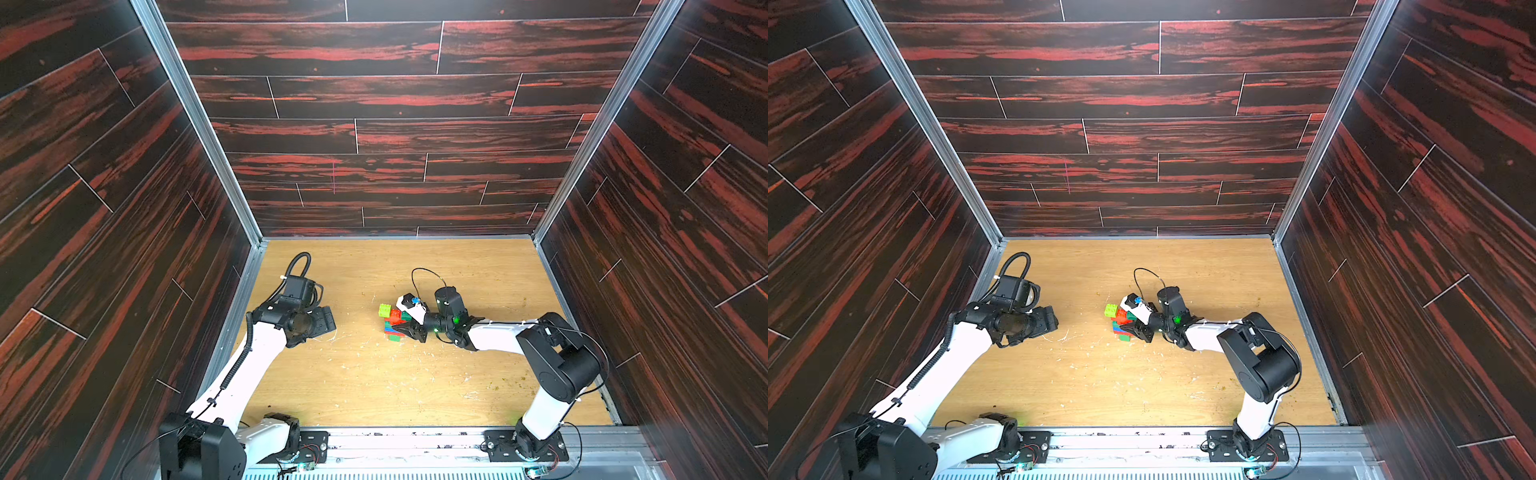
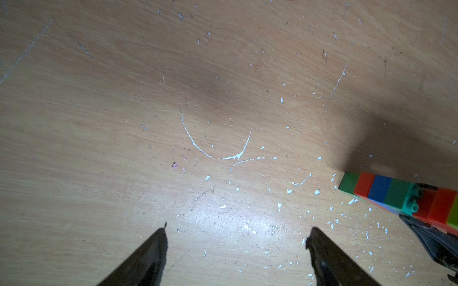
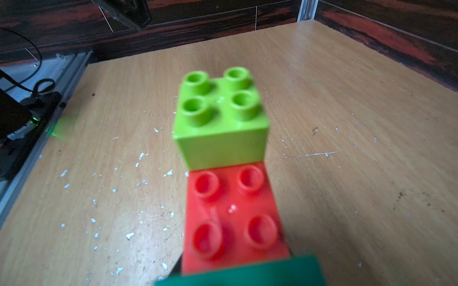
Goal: Assemble a carrot with lego
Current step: Adjust the lego brick at the center of the board.
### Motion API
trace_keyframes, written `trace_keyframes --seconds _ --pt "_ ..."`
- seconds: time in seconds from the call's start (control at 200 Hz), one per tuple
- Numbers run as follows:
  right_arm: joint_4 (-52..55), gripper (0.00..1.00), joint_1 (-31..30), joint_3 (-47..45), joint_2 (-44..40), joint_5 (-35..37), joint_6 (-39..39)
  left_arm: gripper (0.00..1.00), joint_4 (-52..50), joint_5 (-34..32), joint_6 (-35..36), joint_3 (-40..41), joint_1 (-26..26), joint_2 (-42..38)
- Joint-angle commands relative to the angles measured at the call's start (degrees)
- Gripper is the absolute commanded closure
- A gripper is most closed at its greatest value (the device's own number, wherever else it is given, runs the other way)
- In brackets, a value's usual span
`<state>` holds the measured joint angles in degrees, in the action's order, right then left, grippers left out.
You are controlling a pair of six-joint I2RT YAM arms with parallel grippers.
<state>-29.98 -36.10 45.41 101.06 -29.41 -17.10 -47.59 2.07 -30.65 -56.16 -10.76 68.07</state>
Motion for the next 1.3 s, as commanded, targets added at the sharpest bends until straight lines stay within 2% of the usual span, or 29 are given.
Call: trace_keyframes --seconds 0.0,0.366,0.571,1.032,1.298 --pt "1.5 0.62 -0.3 1.3 1.6 0.4 -0.6 0.10 -1.1 -0.9 -0.4 -0.4 0.4 -1.5" --pt "2.4 0.68 -0.3 1.9 1.1 0.4 -1.0 0.10 -0.8 -0.7 -0.7 -0.5 0.4 -1.3" --pt "4.3 0.69 0.2 2.7 0.2 -2.2 0.6 0.10 -0.7 -0.6 -0.7 -0.8 0.3 -1.1" --pt "19.0 0.70 3.5 5.6 -3.3 -15.6 9.0 0.10 0.8 1.0 -0.6 -1.8 0.3 0.9" --pt "23.0 0.70 4.1 5.5 -2.8 -21.1 15.7 0.10 1.3 1.8 -0.4 -2.1 0.3 1.8"
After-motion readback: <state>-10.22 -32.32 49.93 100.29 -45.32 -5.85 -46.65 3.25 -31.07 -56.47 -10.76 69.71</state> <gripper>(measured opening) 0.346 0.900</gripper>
